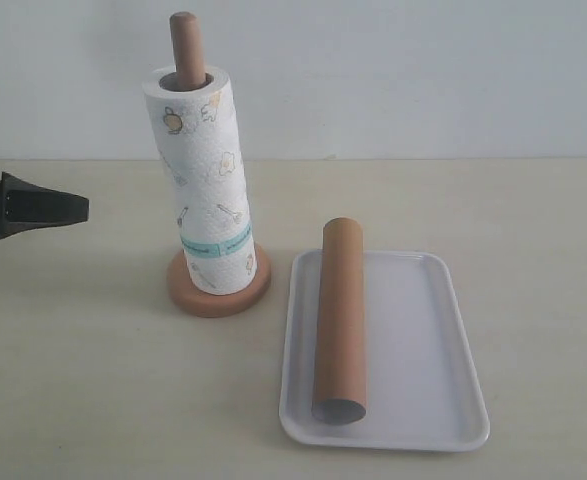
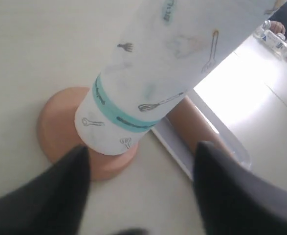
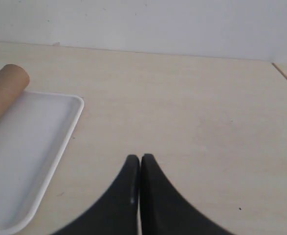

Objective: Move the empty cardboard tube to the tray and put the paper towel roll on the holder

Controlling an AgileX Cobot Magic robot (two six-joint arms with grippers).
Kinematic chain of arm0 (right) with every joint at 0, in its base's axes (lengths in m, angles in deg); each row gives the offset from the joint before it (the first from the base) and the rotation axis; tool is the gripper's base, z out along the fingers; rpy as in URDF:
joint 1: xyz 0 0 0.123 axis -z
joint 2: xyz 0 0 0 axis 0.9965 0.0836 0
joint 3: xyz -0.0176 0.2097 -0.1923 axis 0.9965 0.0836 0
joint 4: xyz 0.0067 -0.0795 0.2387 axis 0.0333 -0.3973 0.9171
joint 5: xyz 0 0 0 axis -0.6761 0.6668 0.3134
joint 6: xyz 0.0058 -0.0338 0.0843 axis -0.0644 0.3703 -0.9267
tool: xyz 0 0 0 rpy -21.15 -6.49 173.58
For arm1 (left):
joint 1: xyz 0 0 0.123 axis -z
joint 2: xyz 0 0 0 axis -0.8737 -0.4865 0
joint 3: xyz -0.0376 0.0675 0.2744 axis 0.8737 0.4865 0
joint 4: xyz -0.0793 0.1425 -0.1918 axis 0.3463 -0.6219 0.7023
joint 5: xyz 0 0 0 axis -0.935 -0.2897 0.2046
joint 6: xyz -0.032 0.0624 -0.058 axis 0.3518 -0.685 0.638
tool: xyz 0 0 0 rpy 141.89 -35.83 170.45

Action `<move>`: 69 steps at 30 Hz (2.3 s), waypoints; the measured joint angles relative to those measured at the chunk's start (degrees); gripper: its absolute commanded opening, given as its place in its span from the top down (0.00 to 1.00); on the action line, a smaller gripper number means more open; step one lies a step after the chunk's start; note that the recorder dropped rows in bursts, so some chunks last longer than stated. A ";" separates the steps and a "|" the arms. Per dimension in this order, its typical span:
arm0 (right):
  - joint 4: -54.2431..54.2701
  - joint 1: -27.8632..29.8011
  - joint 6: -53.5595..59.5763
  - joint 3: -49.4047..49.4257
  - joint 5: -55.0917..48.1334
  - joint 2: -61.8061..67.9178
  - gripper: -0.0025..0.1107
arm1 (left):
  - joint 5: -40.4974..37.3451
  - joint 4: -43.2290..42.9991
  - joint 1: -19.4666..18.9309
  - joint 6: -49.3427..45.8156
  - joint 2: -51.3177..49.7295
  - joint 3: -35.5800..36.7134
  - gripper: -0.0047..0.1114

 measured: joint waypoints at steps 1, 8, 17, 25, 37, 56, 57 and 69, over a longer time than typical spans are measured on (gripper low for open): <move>0.10 0.00 0.00 0.00 0.00 0.00 0.98 | 0.00 0.00 -0.10 1.12 0.00 0.26 0.87; 0.10 0.00 0.00 0.00 0.00 0.00 0.98 | 0.00 0.00 -0.10 3.89 0.09 1.31 0.92; 0.10 0.00 0.00 0.00 0.00 0.00 0.98 | 0.00 0.00 -0.13 3.89 0.09 1.31 0.92; 0.10 0.00 0.00 0.00 0.00 0.00 0.98 | 0.00 0.00 -0.13 3.89 0.09 1.31 0.92; 0.10 0.00 0.00 0.00 0.00 0.00 0.98 | -7.52 -0.23 -0.13 3.89 26.45 1.67 0.92; 0.10 0.00 0.00 0.00 0.00 0.00 0.98 | -20.50 -0.23 7.68 6.56 77.67 4.53 0.92; 0.10 0.00 0.00 0.00 0.00 0.00 0.98 | -23.67 -0.23 9.95 7.80 78.63 5.43 0.92; 0.10 0.00 0.00 0.00 0.00 0.00 0.98 | -56.43 13.93 15.42 13.21 82.90 24.46 0.92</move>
